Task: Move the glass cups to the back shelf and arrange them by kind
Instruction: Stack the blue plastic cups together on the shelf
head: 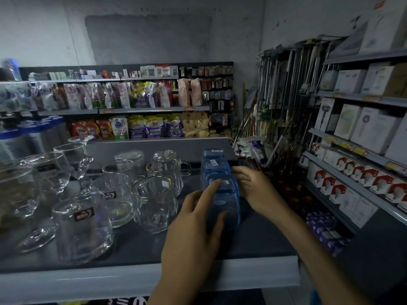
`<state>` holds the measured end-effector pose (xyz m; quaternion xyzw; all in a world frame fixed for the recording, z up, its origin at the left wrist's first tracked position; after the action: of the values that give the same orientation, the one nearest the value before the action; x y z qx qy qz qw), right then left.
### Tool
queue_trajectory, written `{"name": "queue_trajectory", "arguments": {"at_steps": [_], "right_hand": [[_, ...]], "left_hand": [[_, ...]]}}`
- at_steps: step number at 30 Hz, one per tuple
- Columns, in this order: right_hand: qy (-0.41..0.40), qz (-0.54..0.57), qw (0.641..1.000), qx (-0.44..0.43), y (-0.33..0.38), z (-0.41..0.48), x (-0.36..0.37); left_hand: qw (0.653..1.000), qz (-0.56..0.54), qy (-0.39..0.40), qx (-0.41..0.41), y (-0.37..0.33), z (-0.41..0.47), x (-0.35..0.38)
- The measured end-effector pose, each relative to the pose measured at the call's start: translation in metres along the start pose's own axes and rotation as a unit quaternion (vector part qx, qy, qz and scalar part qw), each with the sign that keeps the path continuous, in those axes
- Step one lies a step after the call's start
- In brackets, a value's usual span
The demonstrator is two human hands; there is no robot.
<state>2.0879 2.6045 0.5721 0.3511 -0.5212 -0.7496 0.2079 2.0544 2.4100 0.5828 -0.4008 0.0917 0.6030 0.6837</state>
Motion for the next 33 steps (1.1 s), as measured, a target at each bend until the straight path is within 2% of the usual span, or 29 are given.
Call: {"name": "queue_trajectory", "arguments": {"at_steps": [4, 9, 14, 20, 33], "right_hand": [[-0.010, -0.032, 0.999, 0.013, 0.003, -0.009, -0.009], [-0.080, -0.030, 0.996, 0.000, 0.025, -0.056, -0.032], [-0.018, -0.006, 1.000, 0.016, 0.031, -0.089, -0.001], [-0.055, -0.036, 0.997, 0.033, 0.019, -0.087, -0.003], [-0.062, -0.034, 0.997, 0.025, 0.014, -0.089, -0.003]], "left_hand": [[0.999, -0.024, -0.006, -0.025, 0.004, 0.000, -0.001], [0.994, -0.047, -0.014, -0.096, 0.027, 0.001, 0.001], [0.996, 0.005, 0.018, -0.084, 0.023, 0.003, 0.005], [0.995, 0.006, 0.023, -0.102, 0.028, 0.002, 0.005], [0.992, -0.015, 0.003, -0.122, 0.022, 0.001, -0.003]]}}
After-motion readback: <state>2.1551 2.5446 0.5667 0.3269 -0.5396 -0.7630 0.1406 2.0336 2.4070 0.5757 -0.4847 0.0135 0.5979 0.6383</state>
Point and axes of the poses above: each hand's wrist, its own z-axis towards the middle knuckle, its own x-axis out of the palm, y = z × x, the point moved 10 cm from there along z, towards the middle knuckle, and after that the axes turned 6 degrees about x, right-handed, at the moved point
